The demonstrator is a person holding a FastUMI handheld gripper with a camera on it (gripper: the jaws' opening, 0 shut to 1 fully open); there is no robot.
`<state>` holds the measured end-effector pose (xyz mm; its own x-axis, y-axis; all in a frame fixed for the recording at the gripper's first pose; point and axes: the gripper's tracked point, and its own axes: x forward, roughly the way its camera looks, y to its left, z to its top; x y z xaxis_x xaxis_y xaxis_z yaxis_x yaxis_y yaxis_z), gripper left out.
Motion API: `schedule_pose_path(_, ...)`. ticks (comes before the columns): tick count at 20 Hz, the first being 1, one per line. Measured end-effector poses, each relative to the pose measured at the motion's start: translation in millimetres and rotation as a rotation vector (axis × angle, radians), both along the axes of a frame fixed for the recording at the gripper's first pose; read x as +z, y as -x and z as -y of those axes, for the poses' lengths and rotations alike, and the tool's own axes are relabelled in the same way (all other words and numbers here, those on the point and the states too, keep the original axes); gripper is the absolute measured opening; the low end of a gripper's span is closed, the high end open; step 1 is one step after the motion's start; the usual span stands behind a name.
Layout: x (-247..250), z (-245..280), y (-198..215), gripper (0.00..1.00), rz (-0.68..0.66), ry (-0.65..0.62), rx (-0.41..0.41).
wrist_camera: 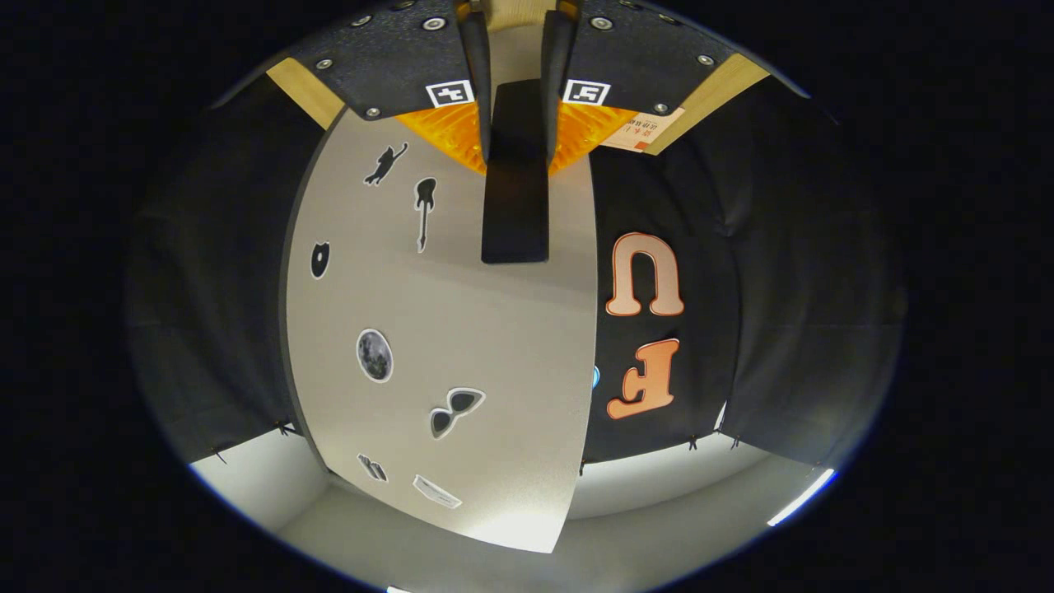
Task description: Open the shoe cabinet door, grab the shoes and put them into the shoe cabinet, then close the shoe cabinet door.
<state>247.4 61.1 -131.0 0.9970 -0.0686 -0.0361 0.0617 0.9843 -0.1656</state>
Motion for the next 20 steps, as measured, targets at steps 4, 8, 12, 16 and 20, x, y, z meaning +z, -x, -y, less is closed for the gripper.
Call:
schedule_pose_path(4, 2, 15, 23, 0.25, -0.001, -0.006, -0.024)
schedule_pose_path(8, 6, 30, 39, 0.25, 0.005, 0.017, -0.035)
schedule_pose_path(12, 8, 45, 50, 0.25, 0.015, 0.013, -0.037)
schedule_pose_path(16, 13, 61, 62, 0.25, 0.030, 0.014, -0.018)
schedule_pose_path(20, 13, 86, 81, 0.24, 0.034, 0.023, 0.015)
